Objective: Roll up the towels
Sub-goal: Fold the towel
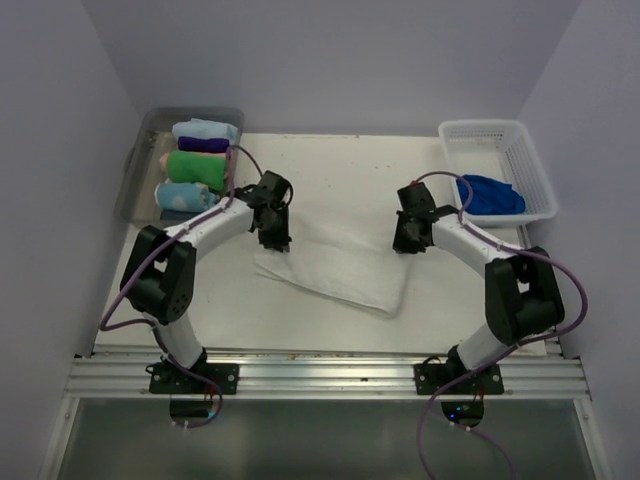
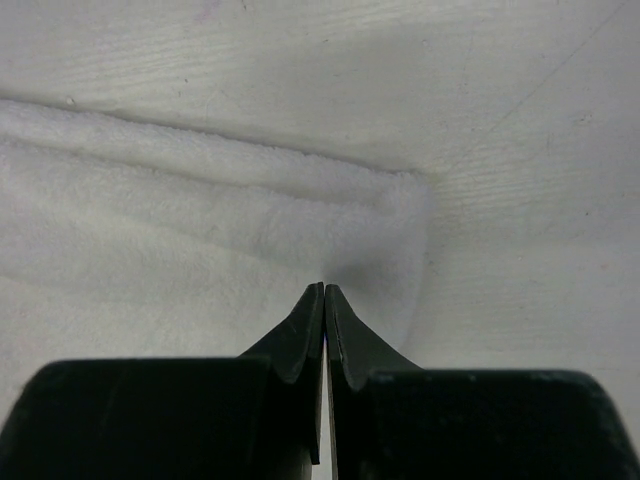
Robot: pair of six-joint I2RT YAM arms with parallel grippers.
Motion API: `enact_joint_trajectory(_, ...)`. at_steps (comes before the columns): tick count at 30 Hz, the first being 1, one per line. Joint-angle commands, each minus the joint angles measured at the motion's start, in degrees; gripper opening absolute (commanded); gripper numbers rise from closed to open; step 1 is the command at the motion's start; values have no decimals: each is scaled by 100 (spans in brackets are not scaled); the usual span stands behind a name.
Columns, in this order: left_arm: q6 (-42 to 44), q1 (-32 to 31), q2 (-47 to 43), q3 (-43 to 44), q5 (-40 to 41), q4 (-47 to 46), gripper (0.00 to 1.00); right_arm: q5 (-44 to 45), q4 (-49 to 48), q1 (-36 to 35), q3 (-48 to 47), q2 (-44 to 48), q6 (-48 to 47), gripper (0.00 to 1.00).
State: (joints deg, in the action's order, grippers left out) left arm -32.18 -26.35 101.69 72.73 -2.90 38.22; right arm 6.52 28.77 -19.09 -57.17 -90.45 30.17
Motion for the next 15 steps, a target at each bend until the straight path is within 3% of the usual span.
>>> enact_joint_trajectory(1,-104,-28,-27,-338,201,2,22,174,67,19,-347,-270,-196,3)
enact_joint_trajectory(7,97,-20,518,-251,658,-210,20,95,-256,20,-217,-843,6,0)
enact_joint_trajectory(12,370,147,773,310,834,80,21,-55,-496,-120,934,-27,454,0)
enact_joint_trajectory(15,502,235,896,714,931,300,21,33,-312,-567,1505,771,919,0)
